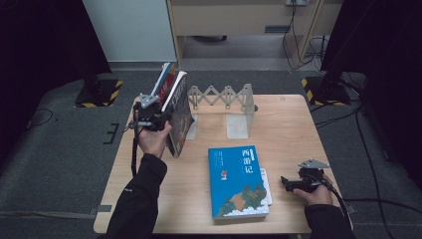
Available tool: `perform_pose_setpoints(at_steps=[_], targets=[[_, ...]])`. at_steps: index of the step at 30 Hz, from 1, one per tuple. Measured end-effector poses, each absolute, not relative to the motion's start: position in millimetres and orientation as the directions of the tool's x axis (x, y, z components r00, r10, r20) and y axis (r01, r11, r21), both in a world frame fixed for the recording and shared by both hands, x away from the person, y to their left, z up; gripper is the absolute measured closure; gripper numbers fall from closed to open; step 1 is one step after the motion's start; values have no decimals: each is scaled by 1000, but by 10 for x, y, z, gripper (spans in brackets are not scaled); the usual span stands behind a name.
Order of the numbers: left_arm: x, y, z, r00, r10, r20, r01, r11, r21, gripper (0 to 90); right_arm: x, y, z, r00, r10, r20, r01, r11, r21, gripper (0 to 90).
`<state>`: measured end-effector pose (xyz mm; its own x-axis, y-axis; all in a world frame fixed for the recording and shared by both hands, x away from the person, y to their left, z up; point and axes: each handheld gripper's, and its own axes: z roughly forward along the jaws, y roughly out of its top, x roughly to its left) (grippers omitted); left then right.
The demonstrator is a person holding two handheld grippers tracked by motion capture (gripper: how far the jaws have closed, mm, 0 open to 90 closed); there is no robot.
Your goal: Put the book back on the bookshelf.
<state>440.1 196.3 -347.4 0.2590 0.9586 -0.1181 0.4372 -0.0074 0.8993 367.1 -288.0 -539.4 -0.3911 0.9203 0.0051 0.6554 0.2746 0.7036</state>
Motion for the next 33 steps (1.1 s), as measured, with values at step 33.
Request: perform_pose_setpoints(at_steps=[33], targets=[[4832,1756,-3163,128,989,-67,531,-12,848,820,3670,-2879,-5393,-394,919,6,655,277,703,3]])
